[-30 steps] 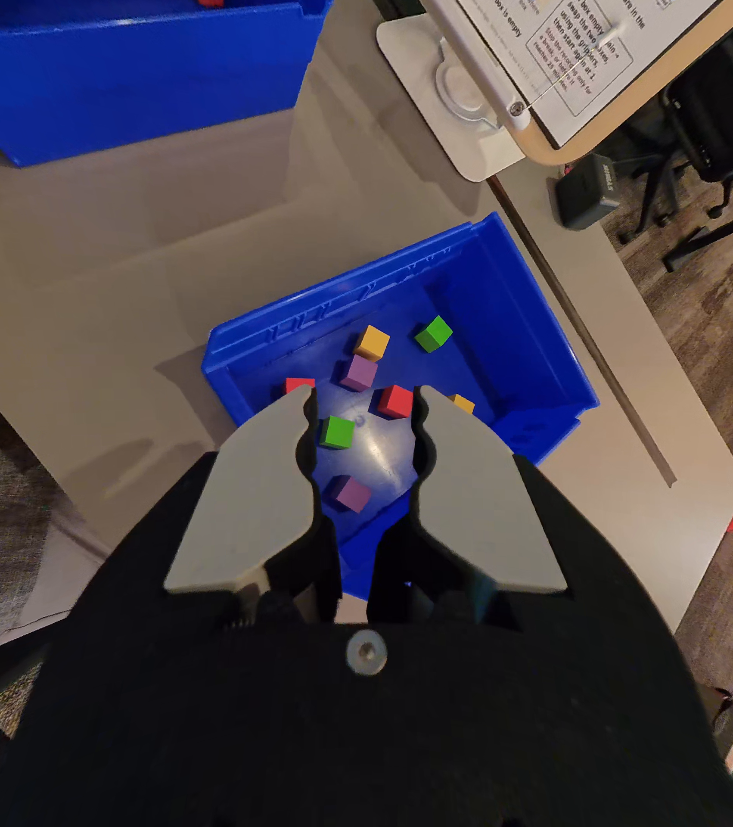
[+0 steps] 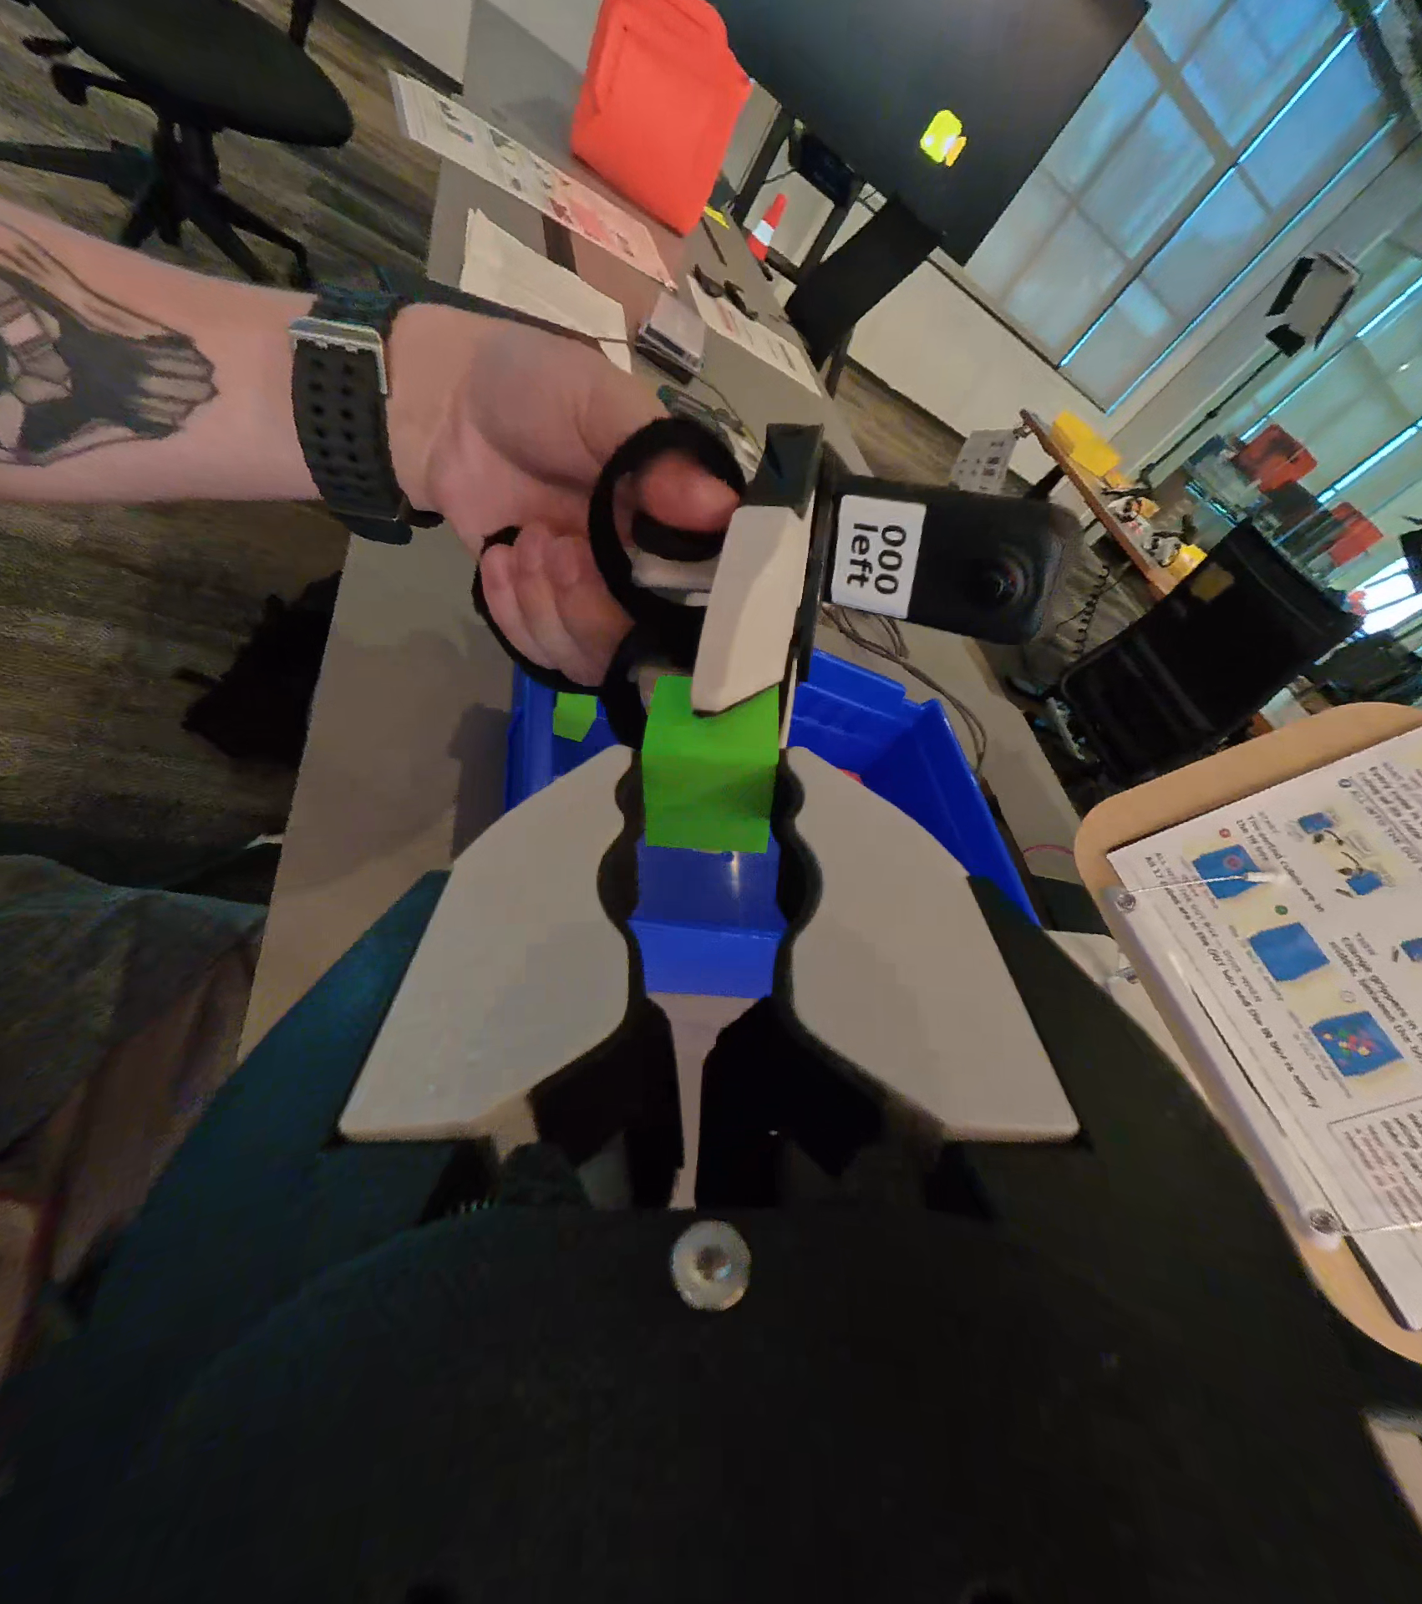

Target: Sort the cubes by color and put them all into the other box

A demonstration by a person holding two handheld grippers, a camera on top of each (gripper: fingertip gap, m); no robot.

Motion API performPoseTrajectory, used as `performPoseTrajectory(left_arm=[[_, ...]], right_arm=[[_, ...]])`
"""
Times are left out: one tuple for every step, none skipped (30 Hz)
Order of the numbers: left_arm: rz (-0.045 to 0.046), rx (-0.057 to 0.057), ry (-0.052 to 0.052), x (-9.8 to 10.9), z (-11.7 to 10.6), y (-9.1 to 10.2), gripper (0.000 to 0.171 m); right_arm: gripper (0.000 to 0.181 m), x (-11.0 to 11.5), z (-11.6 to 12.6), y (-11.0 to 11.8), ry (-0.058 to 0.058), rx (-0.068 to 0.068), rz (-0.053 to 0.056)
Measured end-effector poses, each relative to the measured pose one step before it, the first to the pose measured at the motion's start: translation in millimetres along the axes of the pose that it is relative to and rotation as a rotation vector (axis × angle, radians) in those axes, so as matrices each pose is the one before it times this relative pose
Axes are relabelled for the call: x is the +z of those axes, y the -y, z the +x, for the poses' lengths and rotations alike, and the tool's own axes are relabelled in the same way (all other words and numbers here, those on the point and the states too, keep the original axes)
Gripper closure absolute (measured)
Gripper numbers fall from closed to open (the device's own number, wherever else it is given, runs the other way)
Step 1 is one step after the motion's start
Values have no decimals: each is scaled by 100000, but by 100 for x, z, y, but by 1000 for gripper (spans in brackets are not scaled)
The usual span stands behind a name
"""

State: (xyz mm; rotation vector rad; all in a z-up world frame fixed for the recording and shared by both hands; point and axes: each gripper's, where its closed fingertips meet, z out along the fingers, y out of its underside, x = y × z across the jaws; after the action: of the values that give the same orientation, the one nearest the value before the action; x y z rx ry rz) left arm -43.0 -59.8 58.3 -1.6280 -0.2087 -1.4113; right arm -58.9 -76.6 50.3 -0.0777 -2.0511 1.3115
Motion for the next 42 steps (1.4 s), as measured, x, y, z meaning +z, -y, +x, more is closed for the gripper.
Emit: performPoseTrajectory(left_arm=[[528, 519, -183, 154, -96, 180, 142], [1561, 993, 360, 116, -89, 347, 138], [2676, 1915, 886, -7, -6, 537, 133], [3273, 2895, 1029, -190, 153, 645, 128], [3800, 3386, 2450, -348, 119, 756, 123], [3773, 3990, 4492, -493, -27, 784, 118], [2928, 4556, 6448, -625, -187, 666, 113], [2531, 4854, 7118, -715, -232, 566, 114], [2550, 4360, 6057, -723, -110, 487, 114], [1923, 3240, 4456, -681, 17, 325, 114], [1122, 2286, 3339, -607, 55, 160, 115], [902, 1731, 3039, -564, -17, 91, 117], [889, 1467, 3400, -530, -182, 34, 117], [509, 1361, 3992, -497, -357, -48, 118], [179, 1226, 4279, -453, -492, -137, 120], [111, 692, 4048, -419, -576, -176, 121], [156, 38, 3559, -389, -611, -172, 121], [108, -399, 3147, -356, -633, -180, 122], [78, -683, 2668, -358, -598, -182, 122], [239, -658, 1809, -350, -466, -148, 122], [555, -563, 756, -318, -289, -81, 122], [605, -639, 15, -285, -138, -16, 122], [244, -427, -122, -246, -60, 9, 123], [134, 166, 311, -207, -59, 44, 123], [413, 542, 854, -192, -94, 81, 123], [458, 513, 1001, -158, -109, 79, 123], [104, 315, 686, -110, -91, 38, 123], [-188, 155, 233, -37, -47, 1, 124], [-262, 67, -81, 1, -8, -19, 124], [-270, -6, -133, 41, 9, -28, 124], [-196, 25, 8, 37, 4, -32, 124], [-237, 112, -3, 41, 20, -26, 124], [-297, 140, -19, 4, 45, -35, 124], [-101, 229, 202, -25, 18, 1, 125], [-18, 371, 342, -69, -7, -2, 125], [-19, 253, 273, -75, -19, -7, 125], [290, -10, 103, -91, -28, 48, 125], [345, -88, -82, -56, -18, 64, 125], [83, -78, -226, -22, -6, 22, 125], [-150, -122, -248, 35, -11, -22, 125], [-449, -69, -136, 75, -13, -71, 125], [-603, -42, 67, 84, -24, -99, 125]], right_arm=[[153, -190, 97, -130, -704, -851, -999], [153, -256, 76, -98, -321, -318, -669], [153, -376, 160, -209, -264, -15, -1352], [153, -557, 385, -353, -813, -423, -2166], [153, -782, 696, -531, -1597, -434, -2910], [153, -962, 1000, -854, -1439, 279, -4350], [153, -1040, 1336, -1466, -1060, 1547, -7457], [153, -1027, 1662, -2073, -548, 3292, -9847], [154, -876, 1740, -2571, 802, 4646, -11573], [154, -582, 1747, -3095, 1754, 5633, -13628], [153, -151, 1712, -3523, 2266, 6103, -15862], [153, 390, 1690, -3457, 1852, 5905, -15525], [153, 908, 1410, -3100, 3004, 5777, -13858], [153, 1312, 1253, -2620, 3031, 4880, -12634], [153, 1559, 984, -1954, 3029, 3660, -9722], [153, 1627, 577, -1444, 4029, 3333, -8234], [153, 1543, 634, -1004, 2395, 3628, -6806], [153, 1363, 559, -742, 1721, 3288, -5941], [153, 1173, 501, -410, 946, 2539, -4271], [153, 969, 483, -24, 9, 2267, -1879], [153, 798, 205, 121, 1329, 1792, -1030], [153, 609, 265, 294, 606, 1620, 303], [153, 408, 365, 323, -197, 1599, 480], [153, 230, 374, 367, -452, 936, 1114], [153, 107, 290, 407, 190, 798, 1457], [153, -28, 336, 415, -103, 1073, 1340], [153, -109, 391, 389, -683, 461, 1074], [153, -123, 434, 368, -1212, 268, 456], [153, -121, 460, 272, -1793, -12, -577], [153, -124, 434, 198, -2215, -525, -1222], [153, -122, 248, 124, -1414, -889, -1652], [153, -97, -26, 59, 280, -537, -1648], [153, -61, -220, -168, 1514, 79, -2445], [153, -11, 7, -419, -8, -31, -3323], [153, 80, 114, -557, -584, -80, -3247], [153, 212, -177, -547, 2025, 1103, -2860], [153, 330, -324, -388, 3420, 1450, -1731], [153, 404, -258, -192, 2909, 909, -821], [153, 420, -102, -35, 1722, 312, -288], [153, 373, -157, 168, 1745, -37, 797], [153, 265, -476, 396, 3787, 114, 2188], [153, 146, -347, 519, 3083, 594, 2740]])
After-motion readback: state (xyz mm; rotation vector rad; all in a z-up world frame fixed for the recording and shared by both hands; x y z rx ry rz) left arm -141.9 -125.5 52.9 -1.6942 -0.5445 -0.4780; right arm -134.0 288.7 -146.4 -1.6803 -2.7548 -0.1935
